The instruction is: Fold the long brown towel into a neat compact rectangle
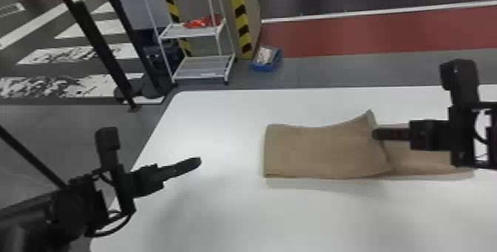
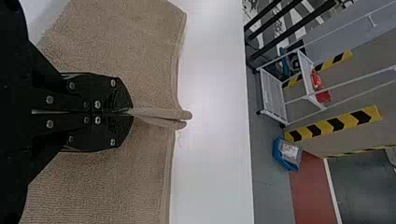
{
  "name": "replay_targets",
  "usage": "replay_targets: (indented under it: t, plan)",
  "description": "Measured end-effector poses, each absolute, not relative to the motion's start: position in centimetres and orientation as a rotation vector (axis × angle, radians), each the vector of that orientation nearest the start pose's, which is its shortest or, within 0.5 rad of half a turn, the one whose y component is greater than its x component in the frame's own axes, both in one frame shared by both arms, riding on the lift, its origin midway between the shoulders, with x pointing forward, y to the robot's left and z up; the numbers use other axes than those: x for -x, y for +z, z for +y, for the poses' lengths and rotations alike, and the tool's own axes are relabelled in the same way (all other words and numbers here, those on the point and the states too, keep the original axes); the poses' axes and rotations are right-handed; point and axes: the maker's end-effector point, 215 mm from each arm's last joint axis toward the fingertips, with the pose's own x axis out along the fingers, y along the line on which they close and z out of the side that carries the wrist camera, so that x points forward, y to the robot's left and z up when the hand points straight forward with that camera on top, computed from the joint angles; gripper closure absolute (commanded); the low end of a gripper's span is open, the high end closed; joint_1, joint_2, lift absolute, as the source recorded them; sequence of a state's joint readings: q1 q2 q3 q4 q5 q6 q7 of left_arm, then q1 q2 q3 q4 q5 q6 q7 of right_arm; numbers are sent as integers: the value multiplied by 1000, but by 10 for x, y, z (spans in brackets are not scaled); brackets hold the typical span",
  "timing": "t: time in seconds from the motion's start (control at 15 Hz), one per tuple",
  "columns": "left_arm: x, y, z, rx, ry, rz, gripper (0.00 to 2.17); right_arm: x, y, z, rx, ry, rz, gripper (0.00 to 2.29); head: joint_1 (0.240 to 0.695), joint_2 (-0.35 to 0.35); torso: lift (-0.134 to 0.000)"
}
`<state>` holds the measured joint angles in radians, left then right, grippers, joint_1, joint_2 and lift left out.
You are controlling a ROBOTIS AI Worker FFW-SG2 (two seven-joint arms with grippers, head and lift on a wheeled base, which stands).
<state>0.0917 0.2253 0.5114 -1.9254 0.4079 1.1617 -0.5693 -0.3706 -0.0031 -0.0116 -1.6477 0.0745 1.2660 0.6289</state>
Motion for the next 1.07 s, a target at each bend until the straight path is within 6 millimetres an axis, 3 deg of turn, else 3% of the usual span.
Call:
replay_targets:
  t: [0.07,0.2,0.4,0.6,0.8,1.07]
  plan:
    - [-463,-408,357,469,-258,645,87,-576,-392,-126,-227,527,804,1210,695,240,-124]
    - [-465,-409,358,471,-254,644,87,-581,-372,-132,-269,526,780,1210,695,237,-124]
    - [-464,-411,357,474,-254,646,87,-591,-374,-147,-276,496,770,1210,695,218,-124]
    - [-465,-412,359,473,-250,647,87,-597,-356,-161,-322,476,757,1210,695,203,-124]
    - [-464,-414,358,473,-249,645,87,-588,-379,-166,-314,458,779,1210,695,202,-124]
    - [-465,-415,355,471,-252,644,87,-577,-383,-173,-359,445,804,1210,695,191,-124]
